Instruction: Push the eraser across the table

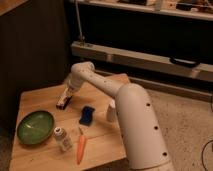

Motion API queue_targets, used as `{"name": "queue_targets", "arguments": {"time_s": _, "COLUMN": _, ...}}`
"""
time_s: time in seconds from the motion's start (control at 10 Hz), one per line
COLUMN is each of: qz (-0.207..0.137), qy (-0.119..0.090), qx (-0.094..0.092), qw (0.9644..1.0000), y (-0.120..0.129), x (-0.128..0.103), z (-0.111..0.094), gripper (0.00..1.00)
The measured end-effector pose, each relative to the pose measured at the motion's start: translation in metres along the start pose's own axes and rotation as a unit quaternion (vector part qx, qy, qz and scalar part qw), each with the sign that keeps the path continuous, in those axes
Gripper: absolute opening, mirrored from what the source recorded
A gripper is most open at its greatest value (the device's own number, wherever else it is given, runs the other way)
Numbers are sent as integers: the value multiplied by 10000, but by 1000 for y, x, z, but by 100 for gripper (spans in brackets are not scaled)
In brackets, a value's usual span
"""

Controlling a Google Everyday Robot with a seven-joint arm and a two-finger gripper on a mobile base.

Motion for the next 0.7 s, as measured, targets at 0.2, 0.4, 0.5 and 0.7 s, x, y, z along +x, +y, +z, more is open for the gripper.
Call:
{"name": "queue_targets", "arguments": {"time_s": 0.2, "qz": 11, "qy": 74, "qx": -126, "qw": 9999, "y": 0, "x": 5, "z": -22, "gripper": 2}}
{"name": "queue_targets", "arguments": {"time_s": 0.4, "qz": 58, "qy": 130, "qx": -226, "qw": 9996, "y": 5, "x": 3, "z": -39, "gripper": 2}}
{"name": "queue_targets", "arguments": {"time_s": 0.5, "qz": 113, "qy": 109, "qx": -258, "qw": 9995, "y": 9, "x": 0, "z": -44, "gripper": 2}}
{"name": "queue_targets", "arguments": {"time_s": 0.7, "qz": 181, "qy": 10, "qx": -218, "qw": 9996, "y": 11, "x": -7, "z": -32, "gripper": 2}}
